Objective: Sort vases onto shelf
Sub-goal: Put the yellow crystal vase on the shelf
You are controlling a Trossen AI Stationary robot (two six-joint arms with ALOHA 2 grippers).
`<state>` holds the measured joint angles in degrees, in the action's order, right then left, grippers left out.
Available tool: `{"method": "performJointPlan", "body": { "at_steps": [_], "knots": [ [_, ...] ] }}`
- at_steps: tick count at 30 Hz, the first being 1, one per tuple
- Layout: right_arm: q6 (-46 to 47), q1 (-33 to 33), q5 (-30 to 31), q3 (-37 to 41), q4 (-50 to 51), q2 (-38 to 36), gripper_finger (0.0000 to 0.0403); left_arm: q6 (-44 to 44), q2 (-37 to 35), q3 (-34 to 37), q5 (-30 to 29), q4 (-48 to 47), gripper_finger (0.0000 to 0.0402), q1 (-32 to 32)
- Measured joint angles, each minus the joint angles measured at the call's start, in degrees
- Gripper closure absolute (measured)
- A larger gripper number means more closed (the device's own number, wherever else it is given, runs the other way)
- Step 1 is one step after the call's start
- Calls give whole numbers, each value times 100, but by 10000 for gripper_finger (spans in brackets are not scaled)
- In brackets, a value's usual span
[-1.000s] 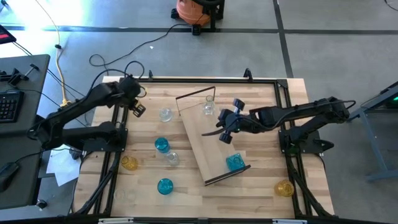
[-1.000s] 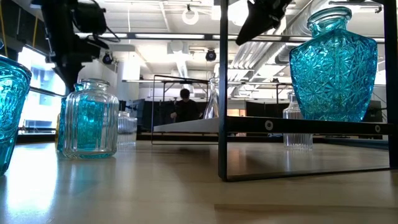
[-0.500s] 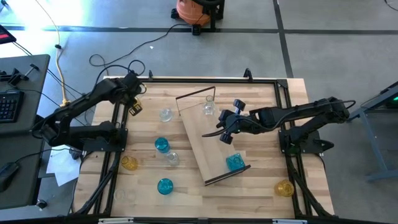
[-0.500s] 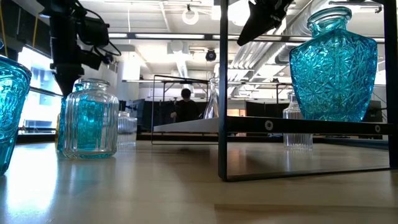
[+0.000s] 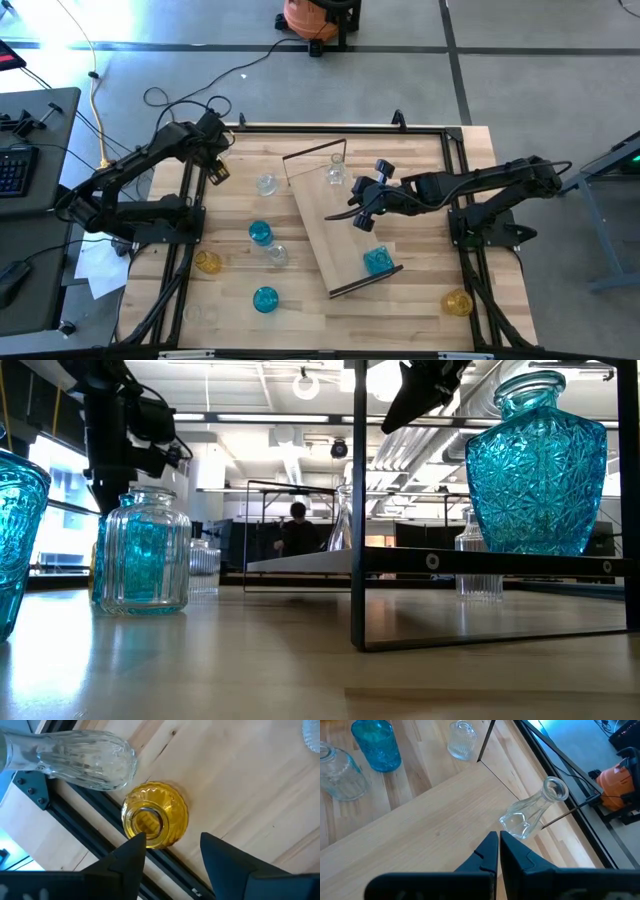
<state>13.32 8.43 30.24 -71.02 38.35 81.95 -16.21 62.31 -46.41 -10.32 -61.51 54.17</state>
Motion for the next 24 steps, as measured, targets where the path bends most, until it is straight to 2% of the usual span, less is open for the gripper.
{"method": "performJointPlan", "body": {
  "at_steps": [10,24],
  "knots": [
    [79,0,0,0,-2,0,403,75,124,2,454,337,213,-2],
    [114,0,0,2,-1,2,403,352,442,-9,128,379,215,-7]
  ]
}}
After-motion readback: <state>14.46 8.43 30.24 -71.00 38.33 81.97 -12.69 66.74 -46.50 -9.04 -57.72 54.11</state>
